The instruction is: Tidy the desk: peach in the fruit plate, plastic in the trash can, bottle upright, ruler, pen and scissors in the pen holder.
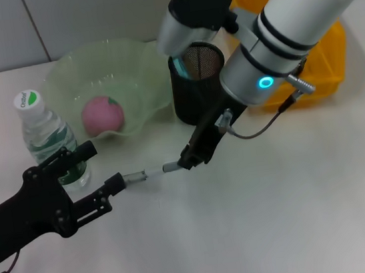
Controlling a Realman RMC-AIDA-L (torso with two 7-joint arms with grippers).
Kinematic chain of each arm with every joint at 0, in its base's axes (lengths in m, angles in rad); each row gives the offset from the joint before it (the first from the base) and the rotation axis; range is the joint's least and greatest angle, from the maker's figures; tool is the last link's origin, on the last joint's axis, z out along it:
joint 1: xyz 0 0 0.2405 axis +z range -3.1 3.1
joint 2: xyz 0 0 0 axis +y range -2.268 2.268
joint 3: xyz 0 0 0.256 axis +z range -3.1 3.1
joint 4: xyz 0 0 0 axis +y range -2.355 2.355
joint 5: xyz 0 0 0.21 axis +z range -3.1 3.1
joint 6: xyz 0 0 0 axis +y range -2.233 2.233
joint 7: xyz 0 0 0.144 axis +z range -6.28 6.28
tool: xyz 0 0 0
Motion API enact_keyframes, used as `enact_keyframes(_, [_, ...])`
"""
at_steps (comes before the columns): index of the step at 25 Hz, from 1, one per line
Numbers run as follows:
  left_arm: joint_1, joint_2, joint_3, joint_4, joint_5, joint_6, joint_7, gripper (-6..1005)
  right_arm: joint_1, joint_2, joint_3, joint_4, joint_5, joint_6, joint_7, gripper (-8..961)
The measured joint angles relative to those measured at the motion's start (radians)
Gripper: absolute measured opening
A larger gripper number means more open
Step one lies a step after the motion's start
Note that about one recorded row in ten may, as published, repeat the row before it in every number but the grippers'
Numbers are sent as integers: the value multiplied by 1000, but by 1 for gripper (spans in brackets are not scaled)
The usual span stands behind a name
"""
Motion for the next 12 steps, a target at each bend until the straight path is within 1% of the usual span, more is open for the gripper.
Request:
enact_keyframes(6, [-3,0,0,1,-5,3,-7,815,-12,-3,64,-37,-1,-35,-13,103])
enact_keyframes(12, [-6,-1,0,1,-5,3,-9,815,-22,-12,145,-77,-2,-73,-24,101])
